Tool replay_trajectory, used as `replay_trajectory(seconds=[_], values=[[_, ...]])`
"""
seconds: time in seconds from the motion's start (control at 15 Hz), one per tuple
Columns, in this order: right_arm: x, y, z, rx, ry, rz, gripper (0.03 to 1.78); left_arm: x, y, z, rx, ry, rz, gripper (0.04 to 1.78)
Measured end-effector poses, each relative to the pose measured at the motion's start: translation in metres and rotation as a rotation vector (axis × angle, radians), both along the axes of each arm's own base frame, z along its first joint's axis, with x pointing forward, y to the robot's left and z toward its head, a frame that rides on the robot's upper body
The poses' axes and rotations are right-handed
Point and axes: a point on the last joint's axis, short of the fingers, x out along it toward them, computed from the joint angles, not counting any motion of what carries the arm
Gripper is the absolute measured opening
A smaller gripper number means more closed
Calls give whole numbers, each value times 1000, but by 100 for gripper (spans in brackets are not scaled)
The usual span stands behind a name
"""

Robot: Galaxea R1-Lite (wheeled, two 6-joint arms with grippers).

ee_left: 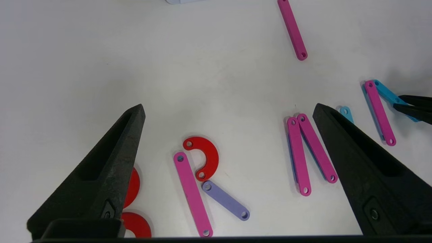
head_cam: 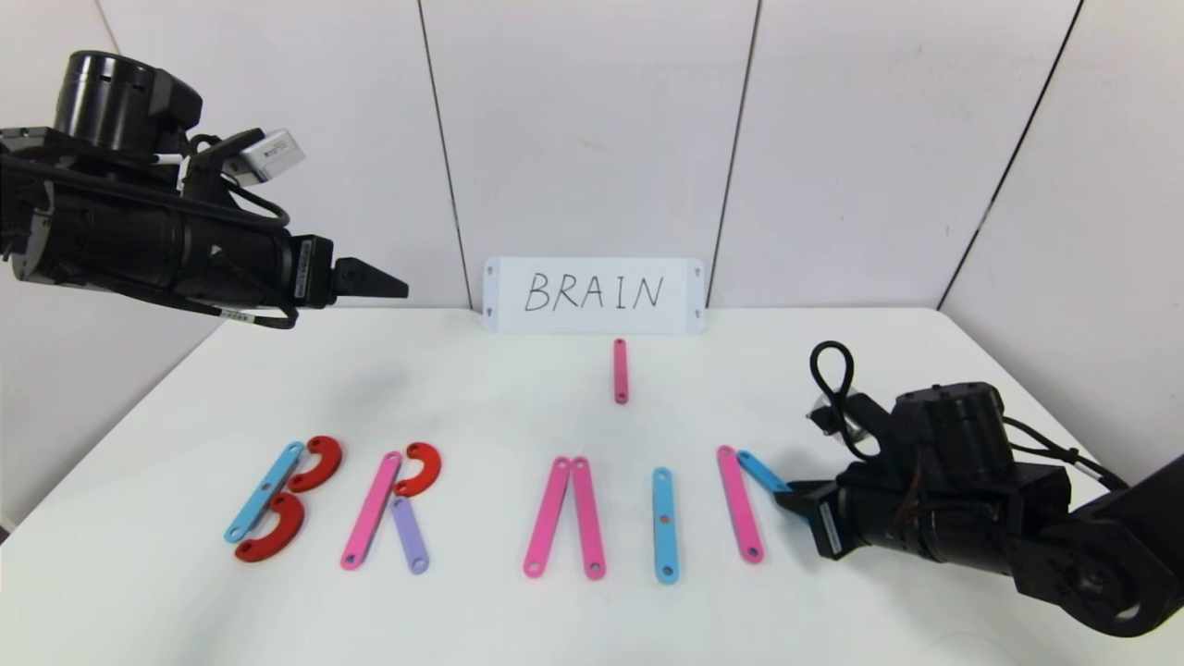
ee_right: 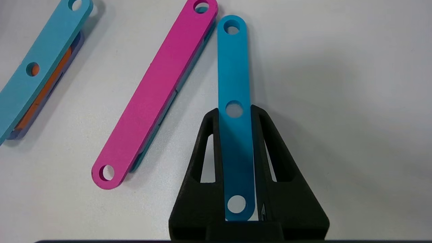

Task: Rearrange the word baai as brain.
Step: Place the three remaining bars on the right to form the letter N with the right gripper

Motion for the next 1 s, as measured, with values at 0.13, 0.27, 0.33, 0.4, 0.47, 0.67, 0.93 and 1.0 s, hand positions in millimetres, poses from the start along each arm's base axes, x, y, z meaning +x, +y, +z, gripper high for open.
replay_trajectory(seconds=[0.13,0.27,0.33,0.4,0.47,0.67,0.93,1.0], values=[[-2,-1,-1,4,8,8,28,0,-1,0,0,2,-2,174],[-2,-3,-1,0,7,9,28,0,-1,-1,1,3,-2,174],[-3,-3,-1,0,6,9,28,0,-1,-1,1,3,-3,174],[-3,-4,-1,-3,5,10,28,0,-1,-1,0,3,-3,174],[-4,-4,-1,-2,2,10,28,0,-1,-1,1,3,-3,174],[-4,-5,-1,3,-16,12,32,0,-1,-1,0,3,-4,174],[-4,-7,-2,1,-14,8,70,0,-2,-1,1,4,-6,174],[-4,-7,-2,0,-13,7,88,0,-2,-1,1,4,-8,174]])
